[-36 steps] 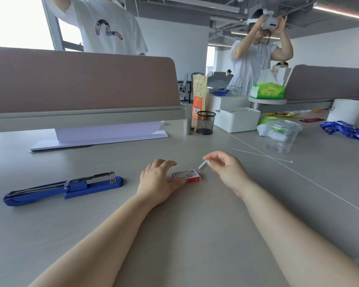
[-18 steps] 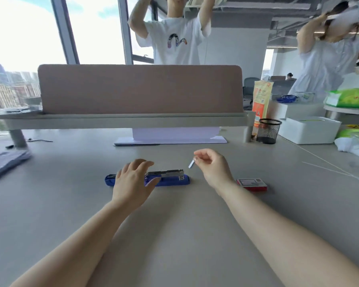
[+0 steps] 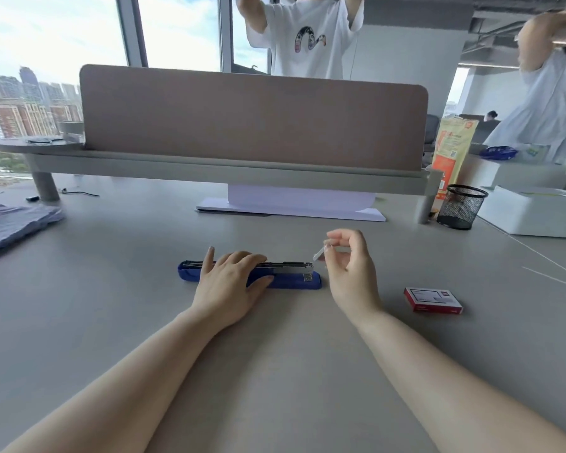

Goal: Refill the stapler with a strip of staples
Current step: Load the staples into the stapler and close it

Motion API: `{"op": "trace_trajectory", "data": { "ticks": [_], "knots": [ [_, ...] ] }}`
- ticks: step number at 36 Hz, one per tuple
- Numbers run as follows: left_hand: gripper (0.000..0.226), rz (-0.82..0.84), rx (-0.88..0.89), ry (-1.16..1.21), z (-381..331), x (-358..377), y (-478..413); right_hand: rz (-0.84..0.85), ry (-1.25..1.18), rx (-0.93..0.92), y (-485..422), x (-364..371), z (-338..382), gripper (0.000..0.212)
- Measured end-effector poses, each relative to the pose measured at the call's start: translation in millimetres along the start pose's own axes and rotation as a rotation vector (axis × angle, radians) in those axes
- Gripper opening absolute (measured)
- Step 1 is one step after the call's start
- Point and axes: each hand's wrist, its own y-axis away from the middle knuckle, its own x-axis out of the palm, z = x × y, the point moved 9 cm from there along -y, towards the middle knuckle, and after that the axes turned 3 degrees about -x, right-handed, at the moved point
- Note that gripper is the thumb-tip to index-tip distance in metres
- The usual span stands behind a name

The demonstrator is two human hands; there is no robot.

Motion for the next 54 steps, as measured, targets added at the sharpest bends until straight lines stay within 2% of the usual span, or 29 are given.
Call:
{"op": "trace_trajectory", "data": {
  "ticks": [5, 8, 12, 19, 24, 29, 39, 54],
  "knots": [
    [0.023, -0.065, -0.017, 0.078, 3.5, -8.8, -0.2, 0.055, 0.016, -0.033, 3.4, 6.5, 6.8, 0.023],
    [0.018, -0.092, -0.008, 0.111, 3.2, -12.4, 1.0, 0.082, 0.038, -0.050, 5.8, 9.9, 8.6, 0.033],
    [0.014, -0.128, 0.022, 0.136, 2.2, -15.7, 1.4, 0.102, 0.052, -0.075, 8.2, 12.2, 13.7, 0.030],
    [0.016, -0.151, 0.035, 0.175, 2.2, -17.3, 0.8, 0.077, 0.089, -0.062, 8.4, 10.4, 13.2, 0.025],
    [0.018, -0.153, 0.045, 0.173, 2.1, -17.6, 0.6, 0.086, 0.200, -0.247, 11.3, 12.2, 27.5, 0.015],
    [0.018, -0.157, 0.048, 0.171, 2.0, -18.3, 1.1, 0.156, 0.270, -0.294, 15.1, 20.8, 30.3, 0.019],
    [0.021, -0.151, 0.062, 0.188, 2.6, -18.5, 1.5, 0.313, 0.318, -0.241, 18.8, 35.6, 23.0, 0.024],
    [0.024, -0.147, 0.059, 0.202, 2.3, -18.8, 1.6, 0.300, 0.377, -0.240, 14.4, 34.4, 18.0, 0.023]
  ]
}}
